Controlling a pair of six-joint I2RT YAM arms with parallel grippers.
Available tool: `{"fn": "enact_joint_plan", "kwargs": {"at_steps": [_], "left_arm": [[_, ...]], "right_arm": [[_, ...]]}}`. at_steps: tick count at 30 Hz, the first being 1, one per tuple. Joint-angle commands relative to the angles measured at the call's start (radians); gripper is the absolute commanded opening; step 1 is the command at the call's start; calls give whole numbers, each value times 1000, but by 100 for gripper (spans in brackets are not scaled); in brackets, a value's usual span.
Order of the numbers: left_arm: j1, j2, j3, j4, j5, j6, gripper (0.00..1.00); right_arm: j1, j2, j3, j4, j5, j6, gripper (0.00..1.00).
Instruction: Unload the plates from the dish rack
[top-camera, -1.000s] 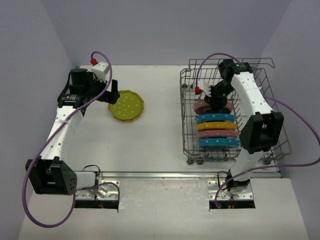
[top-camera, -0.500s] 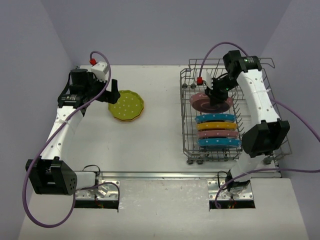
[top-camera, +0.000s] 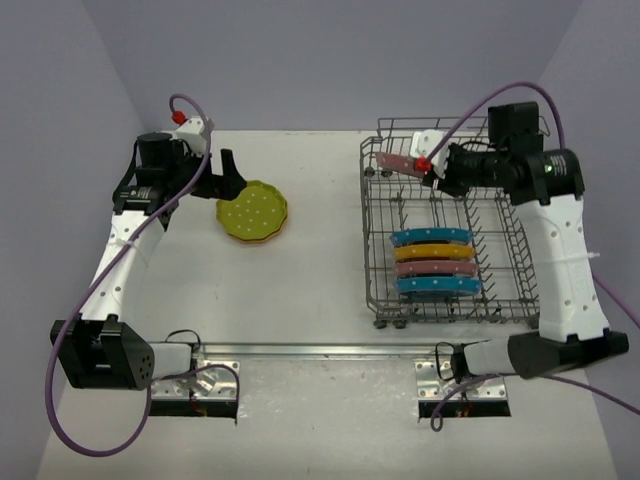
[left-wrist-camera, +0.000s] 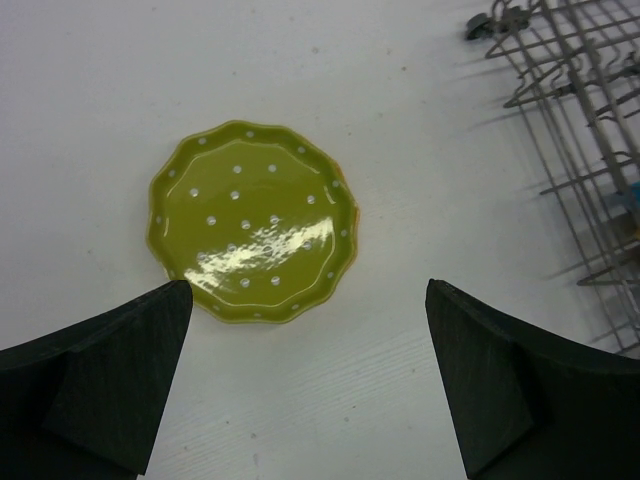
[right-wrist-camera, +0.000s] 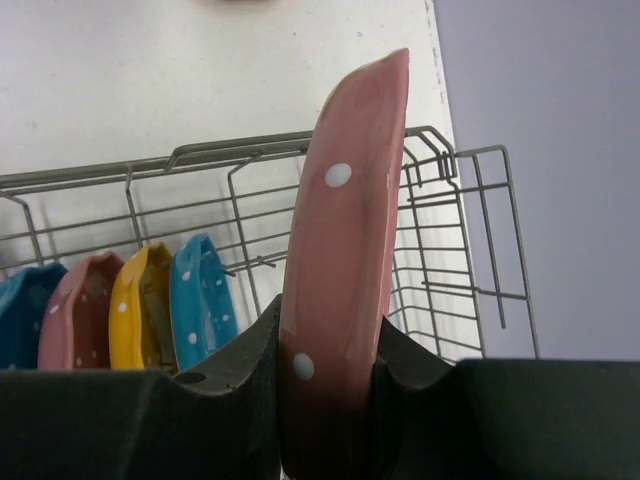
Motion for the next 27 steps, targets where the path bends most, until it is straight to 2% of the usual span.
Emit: {"fn": "enact_joint_plan", "kwargs": {"at_steps": [1, 3, 4, 5, 7, 13, 20, 27], "left_arm": [[-9, -39, 84, 41, 235, -95, 100], [-9, -42, 122, 21, 331, -121, 100], [-9, -41, 131, 12, 357, -124, 99], [-9, -41, 141, 4, 385, -125, 98], [-9, -39, 154, -16, 447, -136, 97], [-9, -20, 159, -62, 548, -146, 91], [-9, 19, 140, -85, 570, -142, 87], [-9, 25, 132, -88, 597, -136, 83]], "right_arm": [[150, -225, -323, 555, 143, -12, 0], [289, -345, -592, 873, 324, -157, 0], [327, -364, -673, 976, 364, -218, 0], [361, -375, -685, 991, 402, -227, 0], [429, -385, -759, 1160, 494, -283, 0], [579, -373, -900, 1511, 551, -487, 0], [739, -347, -1093, 1773, 491, -687, 0], [834, -273, -1114, 1837, 497, -732, 0]]}}
